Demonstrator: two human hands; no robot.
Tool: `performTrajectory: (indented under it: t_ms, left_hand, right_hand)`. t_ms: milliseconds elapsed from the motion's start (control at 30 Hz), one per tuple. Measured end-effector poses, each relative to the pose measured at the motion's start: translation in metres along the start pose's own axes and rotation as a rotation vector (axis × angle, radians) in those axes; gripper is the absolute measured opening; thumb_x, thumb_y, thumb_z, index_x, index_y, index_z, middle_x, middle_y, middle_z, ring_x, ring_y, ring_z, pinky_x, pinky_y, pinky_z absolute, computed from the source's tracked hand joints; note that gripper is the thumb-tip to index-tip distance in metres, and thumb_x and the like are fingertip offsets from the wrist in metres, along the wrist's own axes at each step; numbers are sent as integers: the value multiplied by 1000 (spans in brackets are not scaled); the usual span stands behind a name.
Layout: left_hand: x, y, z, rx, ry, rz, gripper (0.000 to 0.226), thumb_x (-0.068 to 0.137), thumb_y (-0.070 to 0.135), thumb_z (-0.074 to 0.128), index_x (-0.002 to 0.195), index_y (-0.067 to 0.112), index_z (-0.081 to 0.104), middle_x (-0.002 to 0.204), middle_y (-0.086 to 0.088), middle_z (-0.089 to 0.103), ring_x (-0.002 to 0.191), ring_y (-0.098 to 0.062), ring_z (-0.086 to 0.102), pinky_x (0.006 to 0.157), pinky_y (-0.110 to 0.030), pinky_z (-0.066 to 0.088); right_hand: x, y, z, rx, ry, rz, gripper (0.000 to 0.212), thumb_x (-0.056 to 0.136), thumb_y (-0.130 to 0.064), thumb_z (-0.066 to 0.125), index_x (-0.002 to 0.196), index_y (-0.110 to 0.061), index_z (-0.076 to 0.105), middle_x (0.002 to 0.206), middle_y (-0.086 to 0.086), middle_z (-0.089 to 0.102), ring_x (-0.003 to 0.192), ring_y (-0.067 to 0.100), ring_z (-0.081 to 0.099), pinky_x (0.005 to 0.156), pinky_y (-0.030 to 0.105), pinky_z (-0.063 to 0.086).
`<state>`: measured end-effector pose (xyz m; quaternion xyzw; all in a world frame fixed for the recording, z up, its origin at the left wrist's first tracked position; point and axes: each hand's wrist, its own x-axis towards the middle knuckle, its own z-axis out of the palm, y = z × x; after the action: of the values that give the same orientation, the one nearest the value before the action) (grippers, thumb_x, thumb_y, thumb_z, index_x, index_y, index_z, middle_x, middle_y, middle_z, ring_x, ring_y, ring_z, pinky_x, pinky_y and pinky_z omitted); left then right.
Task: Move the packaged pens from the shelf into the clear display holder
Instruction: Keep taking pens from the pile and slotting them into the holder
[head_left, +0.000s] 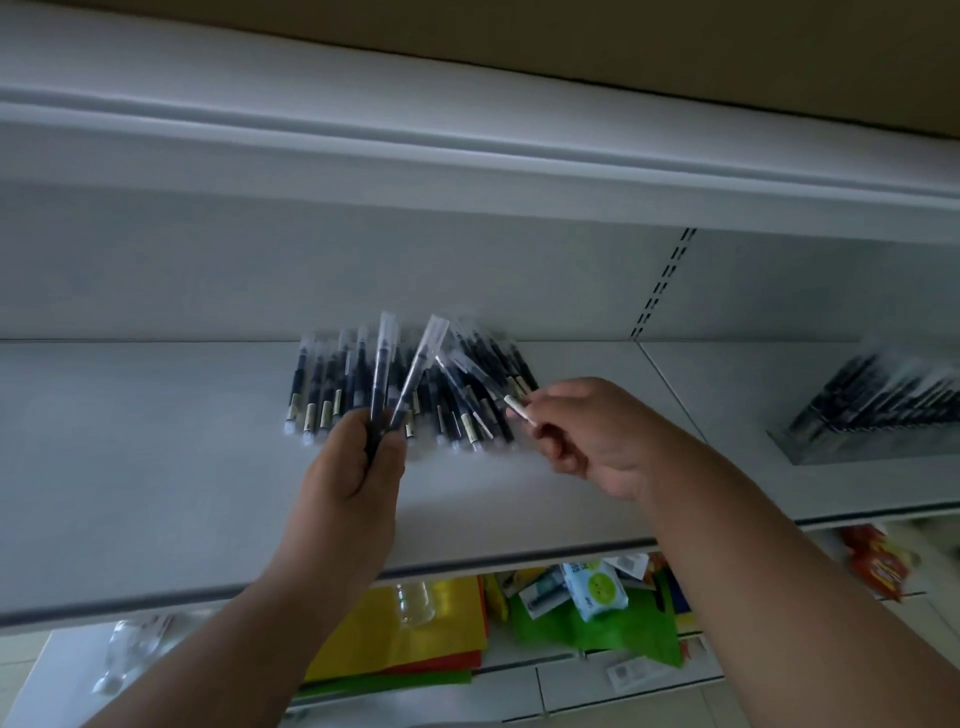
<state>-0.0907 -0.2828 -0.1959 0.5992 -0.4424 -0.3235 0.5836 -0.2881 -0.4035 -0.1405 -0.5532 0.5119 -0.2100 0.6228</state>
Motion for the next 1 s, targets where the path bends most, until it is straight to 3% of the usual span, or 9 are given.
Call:
performTrajectory:
  t_ms: [100, 200, 333, 433, 633, 733, 800, 933, 1000]
  left_hand:
    - [5, 4, 11, -43, -21, -42, 21, 81, 47, 50, 84, 28, 58, 60, 9, 45, 57, -19, 36, 54, -40, 30]
    - [4, 8, 32, -43, -49, -73, 16, 83, 38, 49, 79, 25, 57, 60, 7, 49, 58, -19, 39, 55, -39, 31]
    - [-7, 14, 75, -66, -114, -77, 20, 95, 25, 48, 75, 22, 49, 60, 4, 43, 57, -19, 33, 52, -36, 27]
    - [-22, 25, 114, -112, -164, -107, 15, 102, 12, 45, 88, 11, 53, 61, 2, 39, 56, -19, 30, 51, -32, 23]
    - [-72, 48, 215, 31, -268, 2, 15, 100, 28, 48, 89, 22, 56, 59, 1, 47, 55, -19, 44, 53, -37, 37]
    - [-108, 65, 277, 15, -364, 14, 16, 103, 26, 44, 97, 31, 59, 54, 6, 49, 48, -12, 44, 47, -32, 37]
    - [-134, 74, 324, 20, -391, 11, 19, 103, 25, 45, 94, 34, 59, 61, 5, 57, 52, -12, 48, 49, -34, 40]
    - [-176, 84, 410, 63, -454, 8, 21, 101, 32, 46, 83, 34, 56, 68, 0, 54, 60, -20, 48, 58, -43, 42]
    - [-192, 89, 447, 33, -489, -11, 22, 101, 34, 46, 81, 34, 56, 63, 2, 48, 57, -17, 44, 58, -40, 39]
  right_hand:
    - [-18, 1, -14, 505, -182, 42, 15, 92, -4, 46, 100, 0, 59, 71, 5, 50, 54, 11, 40, 44, 20, 27]
    - [-36, 9, -22, 628, -240, -14, 6, 88, -6, 48, 88, -8, 54, 74, 4, 49, 57, 11, 40, 45, 20, 29]
    - [-62, 23, -47, 553, 3, -147, 18, 89, 4, 47, 76, -6, 56, 73, 11, 56, 57, 14, 48, 46, 22, 31]
    - [-85, 41, -77, 461, 167, -258, 14, 79, 1, 58, 71, -11, 62, 72, 14, 56, 55, 16, 45, 46, 24, 31]
    - [-166, 87, -161, 480, 283, -349, 25, 92, 12, 47, 111, -2, 55, 79, 11, 62, 47, 14, 38, 45, 26, 22]
    - [-212, 111, -214, 419, 350, -358, 28, 91, 15, 44, 114, 0, 52, 79, 9, 63, 45, 13, 37, 45, 27, 19]
    - [-244, 126, -253, 349, 441, -354, 28, 89, 17, 42, 108, -2, 51, 79, 11, 63, 45, 15, 38, 42, 23, 25]
    - [-298, 151, -328, 239, 614, -357, 8, 100, -6, 44, 96, -8, 50, 79, 10, 66, 46, 20, 45, 45, 29, 32]
    - [-316, 158, -360, 200, 678, -386, 27, 105, -27, 38, 92, -7, 50, 76, 11, 67, 46, 23, 47, 43, 29, 34]
